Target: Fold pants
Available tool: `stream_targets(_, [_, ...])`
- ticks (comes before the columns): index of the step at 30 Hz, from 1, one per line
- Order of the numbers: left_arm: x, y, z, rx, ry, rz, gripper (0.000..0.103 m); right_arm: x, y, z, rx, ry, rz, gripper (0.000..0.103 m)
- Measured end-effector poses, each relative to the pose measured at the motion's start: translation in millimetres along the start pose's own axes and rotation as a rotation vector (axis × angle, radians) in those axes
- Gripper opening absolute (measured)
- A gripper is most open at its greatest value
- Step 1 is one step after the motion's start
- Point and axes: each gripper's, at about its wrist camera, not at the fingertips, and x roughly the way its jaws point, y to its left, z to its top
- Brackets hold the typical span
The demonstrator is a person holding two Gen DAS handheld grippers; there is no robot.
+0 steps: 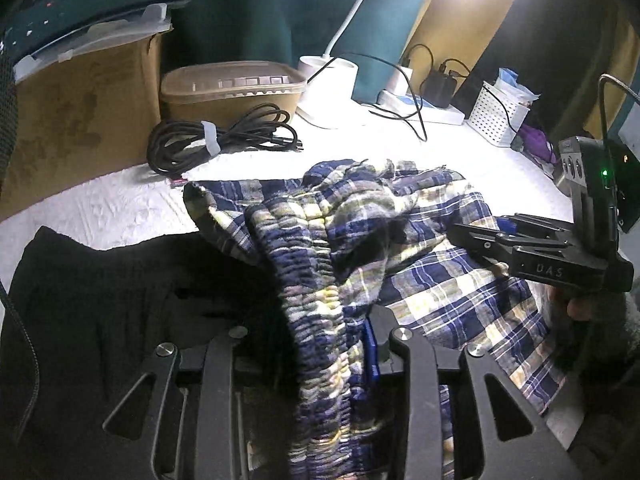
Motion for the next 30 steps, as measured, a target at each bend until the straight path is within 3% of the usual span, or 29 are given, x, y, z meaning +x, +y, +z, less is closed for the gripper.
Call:
stream_targets(4, [-2,0,-1,0.000,0.002,0.010,0.034,-6,-9,-2,0.015,-0.005,-0.038,0.056])
stream_targets(16, [-12,-3,4,0.007,0.018,0.053,0.037,-34,-39,-20,0.068,-0.027,-0.206,0.057])
stream_targets(23, [-40,-3,21,-0.009,-0.062,0.032,0.057,-50,-30,-4,0.048,-0.118,-0.139,0.057])
stream_targets(30, [-7,14,26,0.004,-0.004,0.155,0.059,-12,-18,0,-0.022,-0.040,-0.155,0.057])
